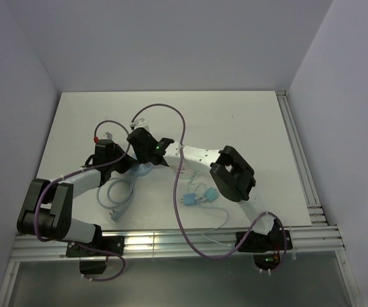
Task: Insert the plug
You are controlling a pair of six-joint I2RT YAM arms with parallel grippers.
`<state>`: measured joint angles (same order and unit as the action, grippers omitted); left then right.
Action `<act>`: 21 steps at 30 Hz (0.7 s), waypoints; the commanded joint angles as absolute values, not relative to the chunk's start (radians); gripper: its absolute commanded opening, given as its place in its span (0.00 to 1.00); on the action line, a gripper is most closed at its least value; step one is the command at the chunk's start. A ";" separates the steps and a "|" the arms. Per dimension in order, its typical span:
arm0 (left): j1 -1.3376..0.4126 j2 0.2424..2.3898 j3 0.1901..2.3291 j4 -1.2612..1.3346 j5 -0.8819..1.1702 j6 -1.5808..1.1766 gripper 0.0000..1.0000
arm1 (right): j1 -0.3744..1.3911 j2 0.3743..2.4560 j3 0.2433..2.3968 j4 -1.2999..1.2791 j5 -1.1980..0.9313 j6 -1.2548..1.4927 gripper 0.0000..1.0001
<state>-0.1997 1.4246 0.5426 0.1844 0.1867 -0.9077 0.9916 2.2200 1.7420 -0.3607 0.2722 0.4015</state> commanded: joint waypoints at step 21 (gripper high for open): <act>-0.132 0.896 0.545 -0.261 0.123 -0.865 0.62 | 0.927 2.155 1.750 -0.560 0.120 0.344 0.65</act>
